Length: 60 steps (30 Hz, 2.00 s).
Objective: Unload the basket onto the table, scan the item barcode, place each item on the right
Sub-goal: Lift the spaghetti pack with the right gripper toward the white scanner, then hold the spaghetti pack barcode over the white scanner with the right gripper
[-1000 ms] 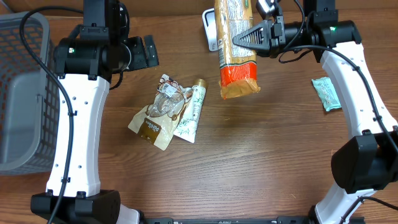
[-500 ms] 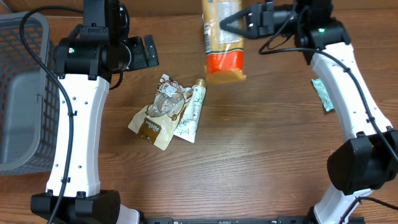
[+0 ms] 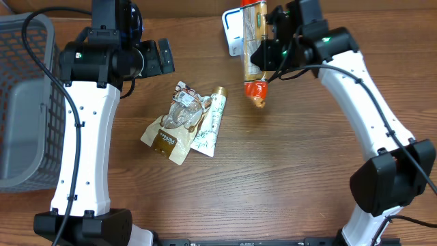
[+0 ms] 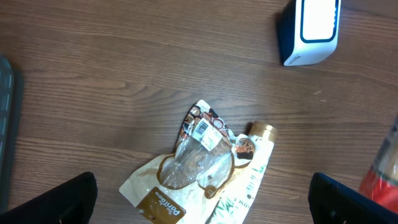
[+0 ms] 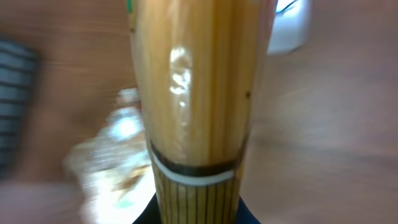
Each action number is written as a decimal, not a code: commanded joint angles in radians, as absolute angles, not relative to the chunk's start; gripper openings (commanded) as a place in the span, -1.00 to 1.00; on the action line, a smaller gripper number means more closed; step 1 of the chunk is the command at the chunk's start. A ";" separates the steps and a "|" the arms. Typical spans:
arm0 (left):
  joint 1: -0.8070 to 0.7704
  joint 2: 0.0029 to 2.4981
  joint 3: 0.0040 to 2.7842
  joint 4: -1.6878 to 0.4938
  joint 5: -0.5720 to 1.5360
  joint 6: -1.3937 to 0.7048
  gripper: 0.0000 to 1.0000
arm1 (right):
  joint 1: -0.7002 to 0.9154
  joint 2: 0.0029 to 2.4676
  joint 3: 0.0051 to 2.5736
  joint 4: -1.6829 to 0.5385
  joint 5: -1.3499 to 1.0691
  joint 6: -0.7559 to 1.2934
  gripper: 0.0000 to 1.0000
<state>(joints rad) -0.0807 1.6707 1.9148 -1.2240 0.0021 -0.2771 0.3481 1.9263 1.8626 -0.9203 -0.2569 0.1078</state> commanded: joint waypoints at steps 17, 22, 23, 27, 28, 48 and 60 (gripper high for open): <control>-0.079 1.667 1.909 -1.223 -0.010 -0.258 1.00 | 0.450 2.108 1.935 -0.163 0.169 -0.690 -0.92; -0.079 1.667 1.909 -1.223 -0.010 -0.258 1.00 | 0.450 2.230 1.935 -0.028 0.210 -0.985 -0.92; -0.079 1.667 1.909 -1.223 -0.010 -0.258 1.00 | 0.450 2.253 1.935 -0.017 0.209 -1.073 -0.92; -0.079 1.667 1.909 -1.223 -0.010 -0.258 0.99 | 0.455 2.314 1.935 0.044 0.209 -1.165 -0.92; -0.079 1.667 1.909 -1.223 -0.010 -0.258 0.99 | 0.455 2.322 1.935 0.060 0.209 -1.165 -0.93; -0.079 1.667 1.909 -1.223 -0.010 -0.258 0.99 | 0.483 2.333 1.935 0.080 0.198 -1.266 -0.92; -0.079 1.667 1.909 -1.223 -0.010 -0.258 0.99 | 0.483 2.292 1.935 0.012 0.156 -1.266 -0.93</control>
<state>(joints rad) -0.0807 1.6707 1.9148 -1.2243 0.0021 -0.2771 0.4839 2.4004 1.8778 -0.0158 0.1963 -1.2945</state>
